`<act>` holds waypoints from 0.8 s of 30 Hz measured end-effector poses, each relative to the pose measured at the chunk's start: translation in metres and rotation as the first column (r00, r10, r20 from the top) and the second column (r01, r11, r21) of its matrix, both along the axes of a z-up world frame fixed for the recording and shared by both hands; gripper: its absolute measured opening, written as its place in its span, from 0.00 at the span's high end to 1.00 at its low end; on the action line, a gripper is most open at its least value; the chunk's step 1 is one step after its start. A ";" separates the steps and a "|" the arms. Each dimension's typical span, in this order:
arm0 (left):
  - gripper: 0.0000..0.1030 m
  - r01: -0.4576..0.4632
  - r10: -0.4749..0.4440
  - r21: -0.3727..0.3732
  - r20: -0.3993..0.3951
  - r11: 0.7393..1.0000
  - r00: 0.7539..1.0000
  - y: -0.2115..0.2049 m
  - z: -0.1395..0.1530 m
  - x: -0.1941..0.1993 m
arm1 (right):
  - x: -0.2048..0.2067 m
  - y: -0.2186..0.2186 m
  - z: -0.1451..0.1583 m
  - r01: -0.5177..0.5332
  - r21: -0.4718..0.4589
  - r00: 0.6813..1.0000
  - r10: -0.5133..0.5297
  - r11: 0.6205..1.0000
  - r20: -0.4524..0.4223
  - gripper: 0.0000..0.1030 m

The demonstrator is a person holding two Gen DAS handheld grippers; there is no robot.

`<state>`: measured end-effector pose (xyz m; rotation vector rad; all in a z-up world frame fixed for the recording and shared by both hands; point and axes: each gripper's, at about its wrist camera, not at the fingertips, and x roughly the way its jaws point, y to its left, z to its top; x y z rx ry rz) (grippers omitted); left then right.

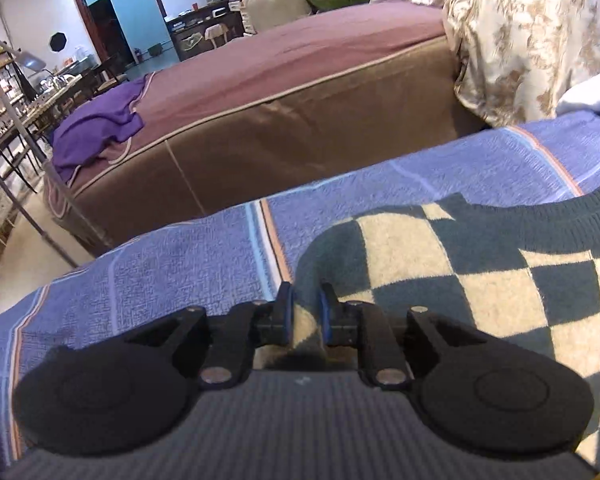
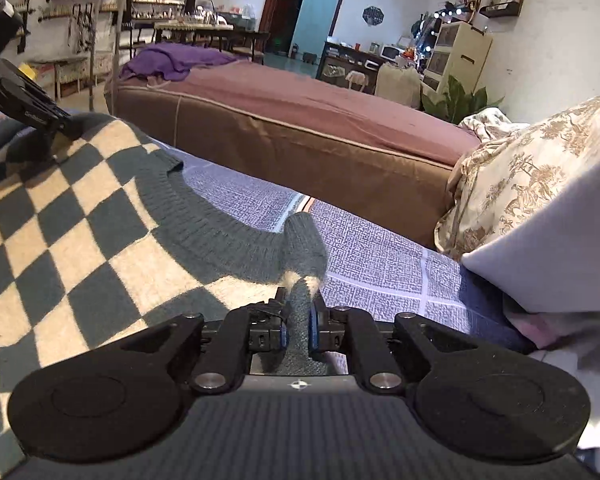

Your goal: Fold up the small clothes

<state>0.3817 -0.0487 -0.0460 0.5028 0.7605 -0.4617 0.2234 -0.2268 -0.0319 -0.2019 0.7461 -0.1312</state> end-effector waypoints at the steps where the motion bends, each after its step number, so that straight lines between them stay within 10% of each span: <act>1: 0.65 -0.007 0.006 0.049 0.020 0.999 1.000 -0.002 -0.007 -0.002 | 0.008 -0.002 -0.006 0.023 0.023 0.999 -0.022 0.999 -0.028 0.76; 4: 0.25 -0.024 0.020 0.086 0.048 0.996 0.999 0.007 -0.018 -0.014 | -0.005 0.001 -0.010 0.077 0.100 0.997 -0.075 0.992 -0.028 0.58; 8: 0.11 -0.014 0.014 -0.072 0.011 0.997 1.000 0.052 -0.004 -0.053 | -0.072 0.006 0.010 0.070 0.180 0.986 -0.096 0.981 0.138 0.07; 15: 0.00 0.002 -0.028 -0.289 -0.086 0.957 0.996 0.156 0.026 -0.171 | -0.202 0.030 0.035 -0.095 0.490 0.980 -0.006 0.866 0.200 0.07; 24: 0.03 -0.197 0.107 -0.288 -0.298 0.937 0.949 0.256 -0.010 -0.273 | -0.232 0.131 -0.039 -0.122 0.455 0.986 0.162 0.882 -0.050 0.33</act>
